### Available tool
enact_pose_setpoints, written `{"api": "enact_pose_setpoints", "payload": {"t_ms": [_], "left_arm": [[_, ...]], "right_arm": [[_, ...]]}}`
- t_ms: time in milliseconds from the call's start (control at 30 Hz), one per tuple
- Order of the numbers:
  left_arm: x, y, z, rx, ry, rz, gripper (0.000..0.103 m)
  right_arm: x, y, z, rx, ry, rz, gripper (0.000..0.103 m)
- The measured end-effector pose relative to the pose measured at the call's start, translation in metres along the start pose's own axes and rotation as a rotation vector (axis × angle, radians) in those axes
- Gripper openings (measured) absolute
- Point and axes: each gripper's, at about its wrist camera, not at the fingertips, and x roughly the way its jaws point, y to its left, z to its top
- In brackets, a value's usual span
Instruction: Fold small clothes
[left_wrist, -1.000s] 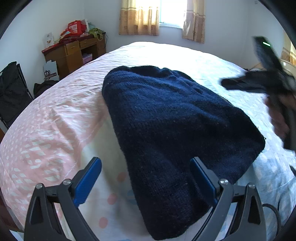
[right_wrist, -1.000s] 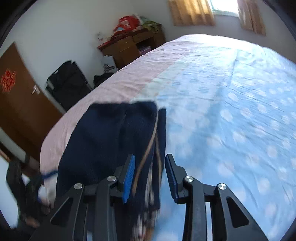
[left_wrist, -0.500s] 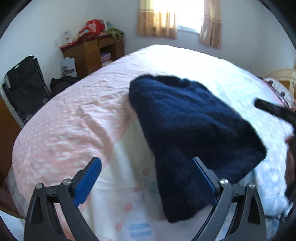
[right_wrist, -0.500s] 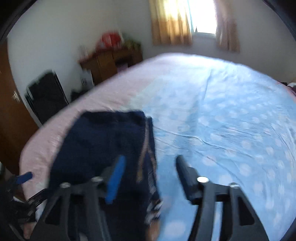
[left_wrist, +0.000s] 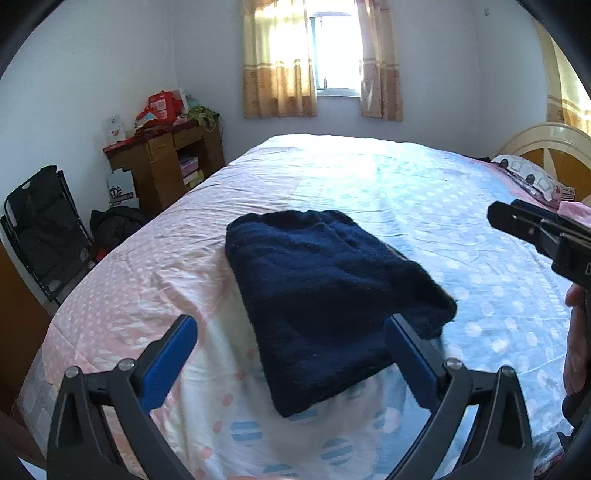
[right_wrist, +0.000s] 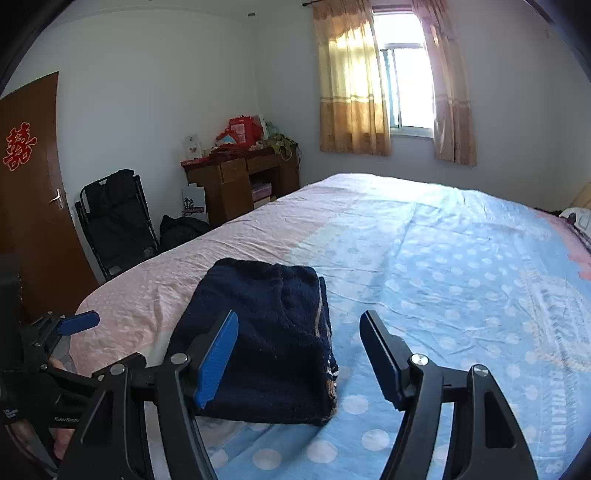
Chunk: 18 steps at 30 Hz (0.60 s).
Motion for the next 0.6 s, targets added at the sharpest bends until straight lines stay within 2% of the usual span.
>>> {"api": "enact_pose_setpoints", "payload": {"t_ms": [600], "left_arm": [[0.002,0.003,-0.004,-0.015,0.009,0.004,0.103]], "right_arm": [[-0.005,0.014,-0.003,-0.014,-0.020,0.027,0.069]]}}
